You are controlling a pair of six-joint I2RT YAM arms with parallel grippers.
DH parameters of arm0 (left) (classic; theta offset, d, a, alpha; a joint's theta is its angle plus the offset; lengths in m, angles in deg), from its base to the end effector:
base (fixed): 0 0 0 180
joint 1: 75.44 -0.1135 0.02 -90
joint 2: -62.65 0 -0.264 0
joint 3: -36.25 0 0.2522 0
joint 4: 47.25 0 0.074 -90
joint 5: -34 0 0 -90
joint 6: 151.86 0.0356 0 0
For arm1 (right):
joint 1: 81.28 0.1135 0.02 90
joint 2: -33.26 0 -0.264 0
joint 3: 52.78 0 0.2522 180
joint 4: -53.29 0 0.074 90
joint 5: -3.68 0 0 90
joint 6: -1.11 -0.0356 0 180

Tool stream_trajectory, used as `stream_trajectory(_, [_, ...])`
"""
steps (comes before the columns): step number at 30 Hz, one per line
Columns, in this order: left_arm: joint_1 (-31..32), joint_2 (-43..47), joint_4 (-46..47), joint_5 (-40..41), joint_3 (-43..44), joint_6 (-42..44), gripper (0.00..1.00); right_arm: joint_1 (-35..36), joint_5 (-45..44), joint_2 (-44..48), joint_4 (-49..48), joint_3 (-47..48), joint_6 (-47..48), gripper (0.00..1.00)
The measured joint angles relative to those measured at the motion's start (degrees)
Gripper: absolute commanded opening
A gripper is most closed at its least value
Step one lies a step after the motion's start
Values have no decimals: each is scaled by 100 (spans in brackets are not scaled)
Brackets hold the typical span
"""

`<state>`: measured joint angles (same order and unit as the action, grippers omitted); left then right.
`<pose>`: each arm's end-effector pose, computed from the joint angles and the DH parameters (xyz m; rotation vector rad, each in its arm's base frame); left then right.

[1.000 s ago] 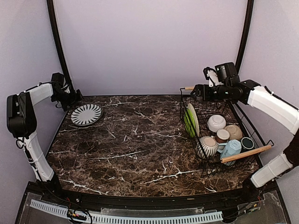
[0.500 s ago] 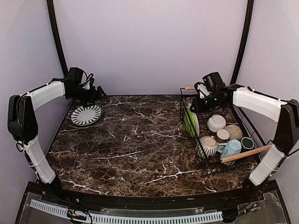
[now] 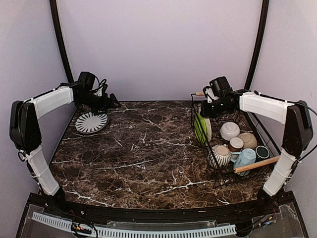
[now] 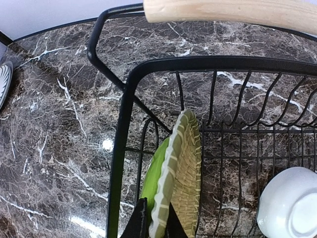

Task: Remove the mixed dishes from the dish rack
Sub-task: Grab the plate from the dish rack.

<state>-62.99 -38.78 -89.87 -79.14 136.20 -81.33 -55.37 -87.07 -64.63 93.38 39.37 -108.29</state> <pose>0.3886 -0.1001 0.2915 0.0601 2.3834 -0.7441 0.3452 0.1672 0.2712 -0.1300 2.3975 0.3607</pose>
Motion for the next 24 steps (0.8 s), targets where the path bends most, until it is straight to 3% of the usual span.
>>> stream_trajectory(11, [44,0,-61,-20,2,44,93,2,-114,-151,284,428,-68,0])
stream_trajectory(24, [70,118,-50,-284,2,35,93,17,-267,291,540,428,61,0])
